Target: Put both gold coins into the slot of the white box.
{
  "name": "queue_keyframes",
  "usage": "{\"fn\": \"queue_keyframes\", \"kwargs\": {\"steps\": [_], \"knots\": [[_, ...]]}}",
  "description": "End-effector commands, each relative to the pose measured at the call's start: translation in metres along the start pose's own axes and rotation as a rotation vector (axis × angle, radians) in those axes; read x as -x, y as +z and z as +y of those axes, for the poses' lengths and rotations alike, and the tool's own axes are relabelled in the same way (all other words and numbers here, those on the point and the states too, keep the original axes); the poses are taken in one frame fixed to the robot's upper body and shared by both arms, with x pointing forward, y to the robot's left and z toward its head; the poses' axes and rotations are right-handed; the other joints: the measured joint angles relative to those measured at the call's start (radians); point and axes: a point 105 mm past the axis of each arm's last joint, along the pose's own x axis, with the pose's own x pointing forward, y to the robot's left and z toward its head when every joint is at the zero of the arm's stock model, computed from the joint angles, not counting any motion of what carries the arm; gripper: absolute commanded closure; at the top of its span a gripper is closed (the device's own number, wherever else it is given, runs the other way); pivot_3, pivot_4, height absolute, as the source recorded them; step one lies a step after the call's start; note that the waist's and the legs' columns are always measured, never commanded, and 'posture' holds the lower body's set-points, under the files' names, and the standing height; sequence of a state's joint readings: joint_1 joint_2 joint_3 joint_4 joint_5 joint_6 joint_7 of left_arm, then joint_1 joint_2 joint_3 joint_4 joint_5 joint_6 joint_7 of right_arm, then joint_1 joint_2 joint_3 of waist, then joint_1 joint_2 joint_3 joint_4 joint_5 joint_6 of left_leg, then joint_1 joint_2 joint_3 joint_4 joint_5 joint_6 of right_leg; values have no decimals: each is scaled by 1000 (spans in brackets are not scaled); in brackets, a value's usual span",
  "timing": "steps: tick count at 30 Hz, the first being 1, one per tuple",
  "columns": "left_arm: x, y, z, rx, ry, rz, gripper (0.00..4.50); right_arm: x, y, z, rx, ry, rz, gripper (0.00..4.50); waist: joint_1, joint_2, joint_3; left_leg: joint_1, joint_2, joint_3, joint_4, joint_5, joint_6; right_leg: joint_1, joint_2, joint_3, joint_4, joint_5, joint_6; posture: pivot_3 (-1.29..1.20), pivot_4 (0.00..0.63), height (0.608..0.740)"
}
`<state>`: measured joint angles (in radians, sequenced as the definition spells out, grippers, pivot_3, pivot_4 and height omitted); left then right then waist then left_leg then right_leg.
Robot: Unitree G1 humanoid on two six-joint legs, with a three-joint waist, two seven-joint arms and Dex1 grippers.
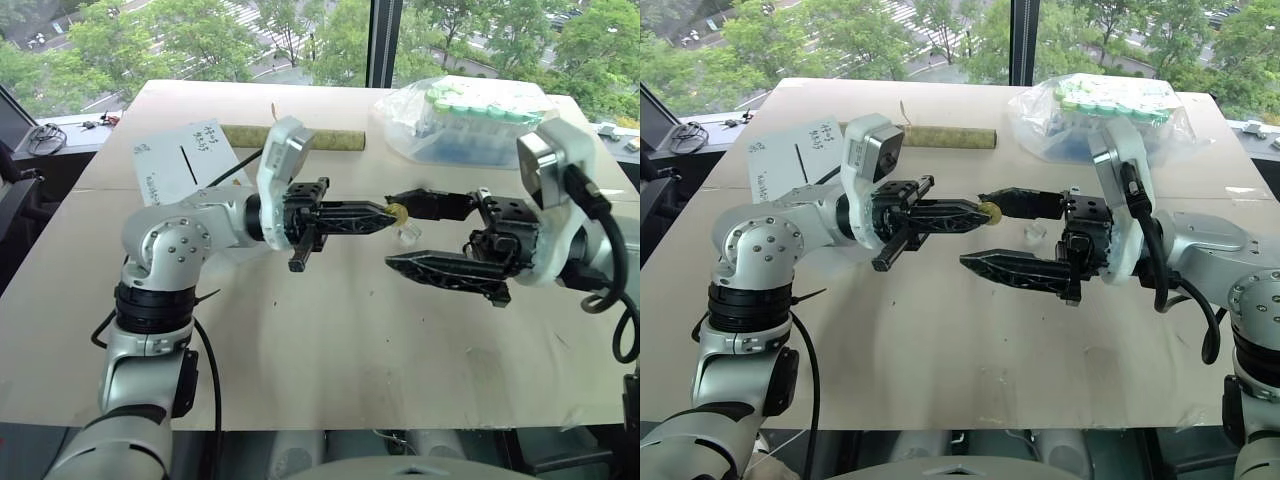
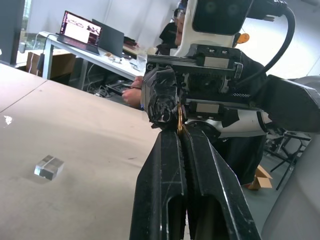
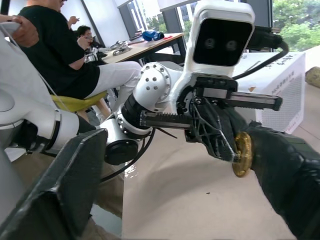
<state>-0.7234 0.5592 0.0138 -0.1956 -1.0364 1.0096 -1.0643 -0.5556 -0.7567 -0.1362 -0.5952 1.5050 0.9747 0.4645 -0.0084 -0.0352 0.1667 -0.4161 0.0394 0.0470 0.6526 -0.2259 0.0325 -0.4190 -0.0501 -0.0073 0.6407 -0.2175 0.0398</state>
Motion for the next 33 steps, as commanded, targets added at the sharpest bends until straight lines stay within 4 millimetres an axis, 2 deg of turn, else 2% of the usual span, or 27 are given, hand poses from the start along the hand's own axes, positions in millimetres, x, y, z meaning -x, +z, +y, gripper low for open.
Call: {"fn": "queue_keyframes", "kwargs": {"steps": [1, 5, 7, 10, 12, 16, 20, 24, 27, 30, 33], "knots": [[1, 8, -11, -78, -9, -24, 4500, 12, 11, -8, 119, -110, -20, 21, 0, 0, 0, 0, 0, 0, 0, 0, 0, 0, 0, 0, 0, 0, 0, 0, 150, 740], [3, 10, -14, -136, 51, -46, 4500, 30, 5, -23, 220, -261, 32, 21, 2, 0, 0, 0, 0, 0, 0, 0, 0, 0, 0, 0, 0, 0, 1, 0, 150, 740], [5, 15, -11, -188, 140, -77, 4500, 46, 6, -30, 271, -321, -4, 21, 7, -1, 0, 0, 0, 0, 0, 0, 0, 0, -1, 0, -1, 0, 0, 0, 150, 740], [9, 25, -5, -262, 293, -130, 4500, 70, -3, -37, 332, -419, 91, 21, 16, 0, 0, 0, 0, 1, 0, 0, 0, 0, -1, 1, -1, 0, 0, 0, 150, 740], [12, 30, 1, -297, 410, -159, 4500, 83, -2, -37, 415, -454, 116, 21, 22, 0, 0, 0, 0, 1, 0, 0, 0, 0, -1, 1, -1, 0, 1, 0, 150, 740], [29, 34, 22, -403, 749, -150, 4500, 108, 0, -34, 472, -476, 132, 21, 22, 0, 0, 1, -1, 0, 0, 0, 0, 1, 0, 0, -1, 1, 2, 0, 150, 740], [59, 37, 44, -519, 1141, -97, 4500, 127, 0, -36, 502, -482, 169, 21, 23, 0, 0, 2, -1, 1, 1, 0, 0, 2, 0, 1, -1, 1, 1, 0, 150, 740], [90, 46, 54, -565, 1480, -82, 4500, 117, 13, -28, 517, -391, 116, 21, 21, -1, 0, 2, -1, 1, 1, 0, 0, 3, 1, 1, -1, 0, 1, 0, 150, 740], [103, 52, 55, -524, 1635, -39, 4500, 106, 21, -23, 532, -331, 76, 21, 23, -1, 0, 2, -1, -1, 1, 0, 0, 3, 1, 0, 0, 1, 1, 0, 150, 740], [112, 60, 52, -482, 1766, -33, 4500, 99, 31, -20, 540, -297, 28, 21, 25, -2, 1, 1, -1, -1, 1, 0, 0, 3, 1, -1, -1, 2, 3, 0, 150, 740], [133, 69, 42, -410, 1987, -63, 4500, 91, 38, -13, 526, -232, -16, 21, 24, -2, 1, 0, -2, -2, 1, 0, 0, 3, 0, -1, -2, 2, 4, 0, 150, 740]]}}
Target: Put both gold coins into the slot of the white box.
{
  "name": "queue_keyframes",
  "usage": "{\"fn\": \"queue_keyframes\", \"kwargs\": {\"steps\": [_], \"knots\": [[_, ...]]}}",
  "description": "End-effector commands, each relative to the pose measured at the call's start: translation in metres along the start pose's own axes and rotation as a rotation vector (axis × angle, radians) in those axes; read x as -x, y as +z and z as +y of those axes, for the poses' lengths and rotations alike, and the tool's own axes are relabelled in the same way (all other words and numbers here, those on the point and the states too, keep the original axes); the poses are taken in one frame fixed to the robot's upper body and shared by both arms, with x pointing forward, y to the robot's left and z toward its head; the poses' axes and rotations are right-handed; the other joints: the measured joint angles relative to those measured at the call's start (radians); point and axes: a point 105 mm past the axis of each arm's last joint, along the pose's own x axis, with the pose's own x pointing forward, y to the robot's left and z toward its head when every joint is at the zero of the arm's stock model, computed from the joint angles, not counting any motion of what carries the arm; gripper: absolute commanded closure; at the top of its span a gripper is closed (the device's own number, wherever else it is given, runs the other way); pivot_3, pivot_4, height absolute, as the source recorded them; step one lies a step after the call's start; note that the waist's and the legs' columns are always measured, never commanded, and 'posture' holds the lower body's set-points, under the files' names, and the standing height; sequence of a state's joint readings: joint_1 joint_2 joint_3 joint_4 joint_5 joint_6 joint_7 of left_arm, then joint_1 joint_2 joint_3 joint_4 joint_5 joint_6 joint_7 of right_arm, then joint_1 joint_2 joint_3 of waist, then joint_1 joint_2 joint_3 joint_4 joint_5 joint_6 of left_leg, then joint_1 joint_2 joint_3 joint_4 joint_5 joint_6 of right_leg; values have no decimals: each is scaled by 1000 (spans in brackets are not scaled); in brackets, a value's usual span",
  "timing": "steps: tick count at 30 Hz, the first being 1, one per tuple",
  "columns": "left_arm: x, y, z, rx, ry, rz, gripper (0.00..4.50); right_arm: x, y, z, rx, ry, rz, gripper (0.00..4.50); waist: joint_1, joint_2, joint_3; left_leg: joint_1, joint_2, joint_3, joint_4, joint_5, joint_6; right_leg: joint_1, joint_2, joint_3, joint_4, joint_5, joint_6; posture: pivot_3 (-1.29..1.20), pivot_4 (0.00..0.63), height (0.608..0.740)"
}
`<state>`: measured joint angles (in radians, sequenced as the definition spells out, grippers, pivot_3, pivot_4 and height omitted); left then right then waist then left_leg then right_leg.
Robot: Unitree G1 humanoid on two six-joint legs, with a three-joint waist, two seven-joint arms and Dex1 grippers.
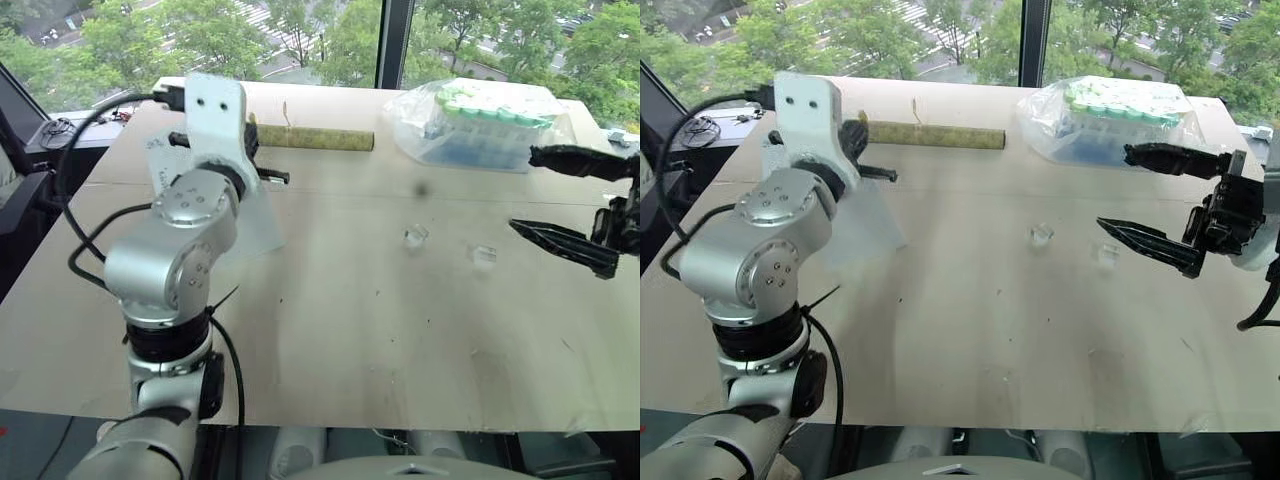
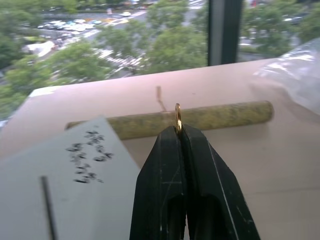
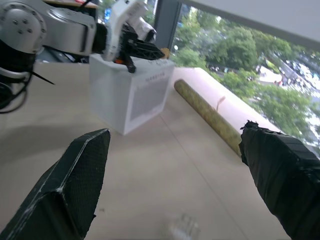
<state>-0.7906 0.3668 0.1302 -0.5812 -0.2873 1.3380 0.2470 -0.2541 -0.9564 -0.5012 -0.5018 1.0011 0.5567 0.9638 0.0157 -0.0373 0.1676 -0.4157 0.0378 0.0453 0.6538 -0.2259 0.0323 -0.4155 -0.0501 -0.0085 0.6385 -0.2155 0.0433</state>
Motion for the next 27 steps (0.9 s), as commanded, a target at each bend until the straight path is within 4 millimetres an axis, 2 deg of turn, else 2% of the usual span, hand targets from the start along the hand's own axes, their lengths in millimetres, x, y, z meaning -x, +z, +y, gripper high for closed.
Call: {"fn": "queue_keyframes", "kwargs": {"steps": [1, 6, 16, 27], "knots": [[9, 11, 32, 34, 235, 31, 4500, -5, 14, 7, -6, 60, -58, 21, -1, 0, 0, 0, 0, 0, 0, 0, 0, 0, 0, 0, 0, 0, 0, 0, 150, 740], [12, -1, 44, 27, 328, 130, 4500, -10, 18, 8, -36, 95, -97, 21, -3, 0, 0, 1, 0, -1, -1, 0, 0, 0, 0, 0, 1, 0, 0, 0, 150, 740], [10, -35, 44, 49, 357, 254, 4500, -11, 12, 7, -48, 109, -88, 21, -1, 0, 0, 1, 0, 0, 0, 0, 0, 0, -1, 0, 1, 0, 0, 0, 150, 740], [4, -41, 31, 103, 299, 297, 4500, -8, 8, 10, -50, 104, -66, 21, 0, 0, -1, 2, 0, 0, 1, 0, 0, 0, -1, 0, 3, 0, 0, 0, 150, 740]]}}
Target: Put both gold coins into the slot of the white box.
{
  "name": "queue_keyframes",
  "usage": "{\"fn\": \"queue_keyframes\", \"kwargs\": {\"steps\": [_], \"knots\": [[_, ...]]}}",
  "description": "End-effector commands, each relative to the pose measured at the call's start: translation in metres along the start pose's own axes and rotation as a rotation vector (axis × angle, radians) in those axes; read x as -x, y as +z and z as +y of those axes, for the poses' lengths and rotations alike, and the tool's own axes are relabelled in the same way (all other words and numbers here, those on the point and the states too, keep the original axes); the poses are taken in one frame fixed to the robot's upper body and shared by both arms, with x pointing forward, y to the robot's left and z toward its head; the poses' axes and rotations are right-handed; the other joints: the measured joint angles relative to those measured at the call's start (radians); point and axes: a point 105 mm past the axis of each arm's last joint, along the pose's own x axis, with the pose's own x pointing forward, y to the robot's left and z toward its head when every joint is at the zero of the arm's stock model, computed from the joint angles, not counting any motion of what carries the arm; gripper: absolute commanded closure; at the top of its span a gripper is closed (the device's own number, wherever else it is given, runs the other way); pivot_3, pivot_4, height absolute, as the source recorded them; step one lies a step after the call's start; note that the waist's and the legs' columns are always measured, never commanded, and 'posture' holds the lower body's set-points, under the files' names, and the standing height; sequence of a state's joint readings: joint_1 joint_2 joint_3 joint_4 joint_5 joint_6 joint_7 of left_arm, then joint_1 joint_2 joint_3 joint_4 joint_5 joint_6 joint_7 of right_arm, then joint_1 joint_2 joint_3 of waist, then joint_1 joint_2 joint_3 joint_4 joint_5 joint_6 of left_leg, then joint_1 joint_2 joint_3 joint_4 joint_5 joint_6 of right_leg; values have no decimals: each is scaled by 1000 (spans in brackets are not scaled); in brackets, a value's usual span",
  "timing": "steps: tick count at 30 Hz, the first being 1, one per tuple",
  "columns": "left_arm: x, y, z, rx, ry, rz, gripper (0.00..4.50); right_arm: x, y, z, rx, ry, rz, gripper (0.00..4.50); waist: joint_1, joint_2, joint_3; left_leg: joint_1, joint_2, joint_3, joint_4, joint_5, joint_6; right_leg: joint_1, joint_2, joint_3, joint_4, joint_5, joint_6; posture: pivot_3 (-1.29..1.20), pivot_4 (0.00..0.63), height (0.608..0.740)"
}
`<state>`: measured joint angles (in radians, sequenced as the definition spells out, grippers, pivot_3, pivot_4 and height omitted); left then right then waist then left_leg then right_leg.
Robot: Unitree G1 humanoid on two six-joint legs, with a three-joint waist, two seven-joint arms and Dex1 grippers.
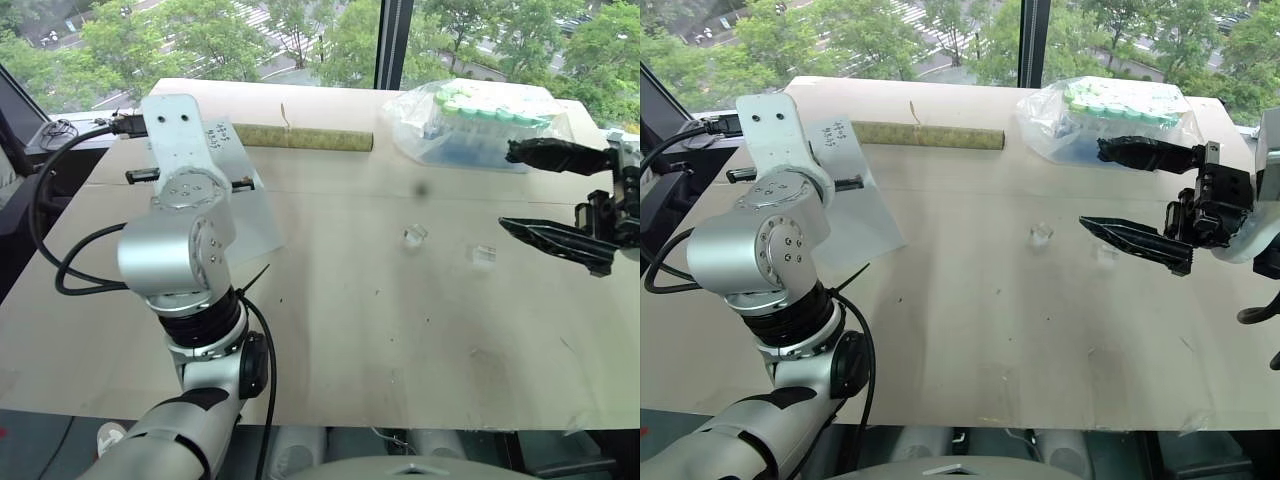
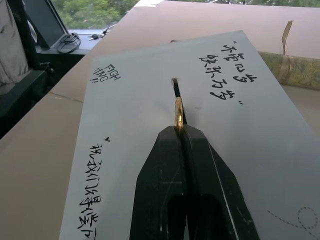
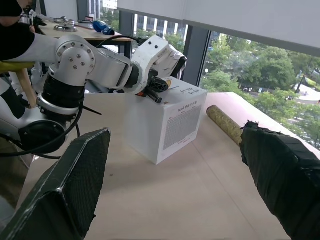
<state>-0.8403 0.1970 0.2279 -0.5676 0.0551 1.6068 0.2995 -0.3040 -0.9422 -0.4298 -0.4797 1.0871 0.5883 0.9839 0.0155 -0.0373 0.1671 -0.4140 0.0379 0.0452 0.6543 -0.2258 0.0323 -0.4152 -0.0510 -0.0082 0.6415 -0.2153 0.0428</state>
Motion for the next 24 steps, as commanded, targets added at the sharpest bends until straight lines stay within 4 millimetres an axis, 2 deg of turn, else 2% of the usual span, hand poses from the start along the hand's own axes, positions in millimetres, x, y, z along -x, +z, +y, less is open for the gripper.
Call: {"fn": "queue_keyframes", "kwargs": {"steps": [1, 12, 24], "knots": [[-1, -2, -6, 24, -23, 28, 4500, 2, 7, 3, 46, -1, -5, 21, 0, 0, 0, 0, 0, 0, 0, 0, 0, 0, 0, 0, 0, 0, 0, 0, 150, 740], [-2, 2, -6, 38, -7, 29, 4500, 0, 6, 3, 47, 0, 14, 21, 0, 0, 0, 0, 0, 0, 0, 0, 0, 0, 0, 0, 0, 0, 0, 0, 150, 740], [-6, -11, -3, 94, 52, 105, 4500, 3, 5, 2, 45, -1, 28, 21, -1, 1, -1, 0, 0, 0, 0, 0, 0, 0, 0, 0, 0, 0, 0, 0, 150, 740]]}}
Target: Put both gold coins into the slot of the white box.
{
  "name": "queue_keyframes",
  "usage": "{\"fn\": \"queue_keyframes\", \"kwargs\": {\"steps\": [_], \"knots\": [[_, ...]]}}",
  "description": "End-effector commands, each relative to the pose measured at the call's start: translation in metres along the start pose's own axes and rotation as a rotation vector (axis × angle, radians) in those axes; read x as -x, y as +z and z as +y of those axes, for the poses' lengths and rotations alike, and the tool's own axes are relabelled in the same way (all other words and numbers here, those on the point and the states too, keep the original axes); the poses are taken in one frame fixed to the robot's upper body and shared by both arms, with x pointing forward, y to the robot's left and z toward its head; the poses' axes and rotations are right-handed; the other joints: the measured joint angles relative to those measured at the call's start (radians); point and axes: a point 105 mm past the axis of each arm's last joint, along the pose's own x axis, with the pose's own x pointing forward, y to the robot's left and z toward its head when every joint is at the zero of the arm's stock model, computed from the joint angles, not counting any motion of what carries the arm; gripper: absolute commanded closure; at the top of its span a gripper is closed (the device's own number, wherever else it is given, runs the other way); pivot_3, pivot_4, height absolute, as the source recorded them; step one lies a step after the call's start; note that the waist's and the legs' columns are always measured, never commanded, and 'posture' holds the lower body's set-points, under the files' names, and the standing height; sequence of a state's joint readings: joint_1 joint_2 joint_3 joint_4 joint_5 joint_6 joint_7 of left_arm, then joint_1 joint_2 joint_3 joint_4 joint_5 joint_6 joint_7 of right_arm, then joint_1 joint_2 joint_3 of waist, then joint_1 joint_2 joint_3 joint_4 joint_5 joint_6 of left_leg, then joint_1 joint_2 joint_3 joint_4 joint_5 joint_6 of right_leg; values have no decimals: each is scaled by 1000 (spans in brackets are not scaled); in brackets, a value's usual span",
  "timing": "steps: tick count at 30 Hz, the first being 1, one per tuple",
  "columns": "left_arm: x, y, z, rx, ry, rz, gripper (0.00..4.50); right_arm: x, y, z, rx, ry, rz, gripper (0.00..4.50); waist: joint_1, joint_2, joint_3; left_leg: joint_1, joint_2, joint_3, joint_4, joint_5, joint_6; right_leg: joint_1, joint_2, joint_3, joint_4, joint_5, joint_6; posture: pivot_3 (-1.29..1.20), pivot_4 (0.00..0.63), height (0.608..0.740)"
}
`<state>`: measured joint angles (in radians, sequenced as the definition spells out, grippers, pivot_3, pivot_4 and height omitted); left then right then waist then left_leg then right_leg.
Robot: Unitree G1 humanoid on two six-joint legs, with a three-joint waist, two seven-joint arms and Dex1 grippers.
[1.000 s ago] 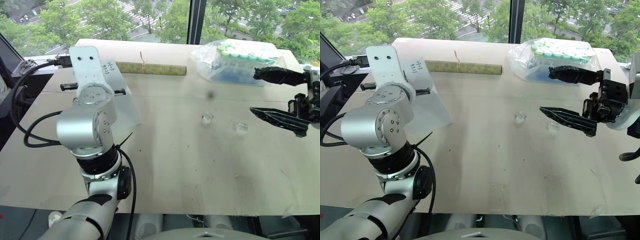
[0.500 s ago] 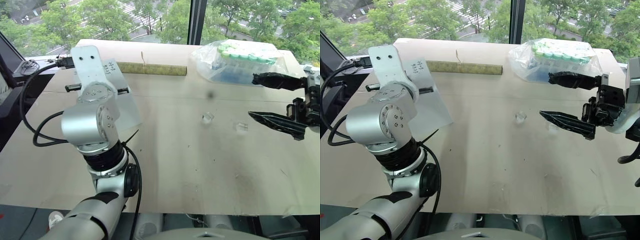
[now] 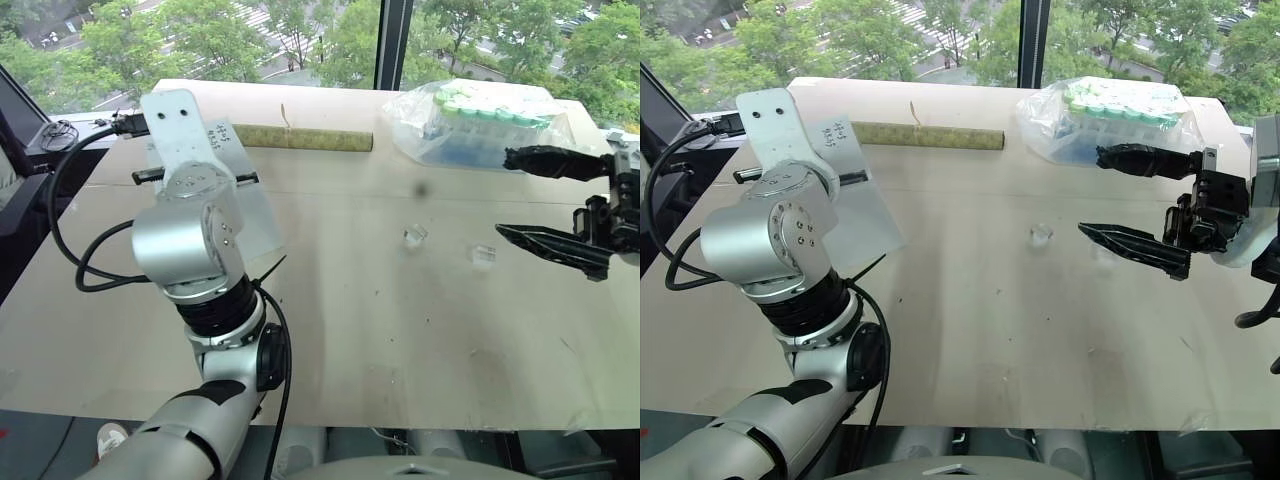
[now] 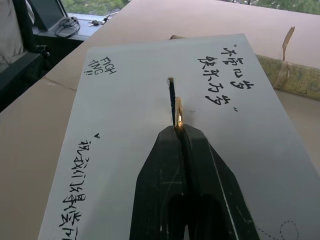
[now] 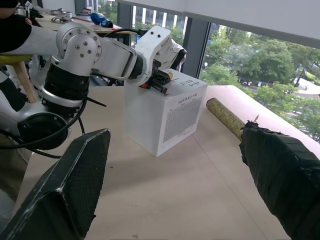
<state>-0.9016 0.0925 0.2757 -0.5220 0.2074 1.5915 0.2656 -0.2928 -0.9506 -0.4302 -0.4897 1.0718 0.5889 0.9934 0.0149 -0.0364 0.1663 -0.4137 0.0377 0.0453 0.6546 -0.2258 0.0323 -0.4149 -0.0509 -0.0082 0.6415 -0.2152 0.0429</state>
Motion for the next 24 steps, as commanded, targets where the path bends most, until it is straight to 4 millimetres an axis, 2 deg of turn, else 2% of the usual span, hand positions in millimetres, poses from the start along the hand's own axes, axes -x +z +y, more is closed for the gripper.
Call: {"fn": "queue_keyframes", "kwargs": {"steps": [1, 4, 6, 7, 11, 14, 16, 19, 20, 23, 24], "knots": [[-4, -13, 1, 7, 19, 71, 4500, 3, 7, 0, 38, -7, 4, 21, 0, 0, 0, 0, 0, 0, 0, 0, 0, 0, 0, 0, 0, 0, 0, 0, 150, 740], [-4, -15, 0, 11, 16, 79, 4500, 4, 7, -1, 37, -8, 6, 21, 0, 0, 0, 0, 0, 0, 0, 0, 0, 0, 0, 0, 0, 0, 0, 0, 150, 740], [-4, -16, -1, 15, 7, 85, 3928, 4, 7, -1, 38, -8, 7, 0, 0, 0, 0, 0, 0, 0, 0, 0, 0, 0, 0, 0, 0, 0, 0, 0, 150, 740], [-4, -16, -1, 11, 9, 80, 3786, 4, 7, 0, 38, -8, 8, 0, 0, 1, -1, 0, 0, 0, 0, 0, 0, 0, 0, 0, 0, 0, 0, 0, 150, 740], [-2, -14, -1, 15, 10, 72, 2045, 4, 8, 0, 39, -9, 10, 0, 1, 1, -1, 1, 0, 0, 0, 0, 0, 1, 0, 0, 0, 0, 0, 0, 150, 740], [1, -5, -3, 33, -19, 38, 746, 3, 8, 0, 37, -12, 12, 0, 1, 1, -1, 1, 0, 0, 0, 0, 0, 1, 0, 0, 0, 0, 0, 0, 150, 740], [8, 6, -11, 34, -105, -26, 746, 4, 6, 0, 33, -21, 15, 0, 1, 1, -1, 1, 0, 0, 0, 0, 0, 1, 0, 0, 0, 0, 0, 0, 150, 740], [32, 23, -45, 5, -422, -192, 746, 4, 3, -2, 13, -62, 18, 0, 0, 1, -1, 0, 0, -1, 0, 0, 0, 1, 0, -1, 0, 0, 0, 0, 150, 740], [45, 25, -60, -3, -586, -246, 746, 4, -3, -5, 11, -104, 37, 0, 0, 1, 0, -1, 1, -1, 0, 0, 0, 0, 0, -1, 0, 0, 0, 0, 150, 740], [78, 37, -78, 57, -931, -422, 746, 7, -15, -9, 0, -180, 82, 0, 0, 0, 0, -2, 1, 0, 0, 0, 0, 0, -1, -1, -1, 0, 0, 0, 150, 740], [82, 29, -80, 27, -1015, -417, 746, 9, -21, -6, -14, -205, 105, 0, 0, 1, 0, -2, 2, 0, 0, 0, 0, 0, -2, 0, -1, 0, 0, 0, 150, 740]]}}
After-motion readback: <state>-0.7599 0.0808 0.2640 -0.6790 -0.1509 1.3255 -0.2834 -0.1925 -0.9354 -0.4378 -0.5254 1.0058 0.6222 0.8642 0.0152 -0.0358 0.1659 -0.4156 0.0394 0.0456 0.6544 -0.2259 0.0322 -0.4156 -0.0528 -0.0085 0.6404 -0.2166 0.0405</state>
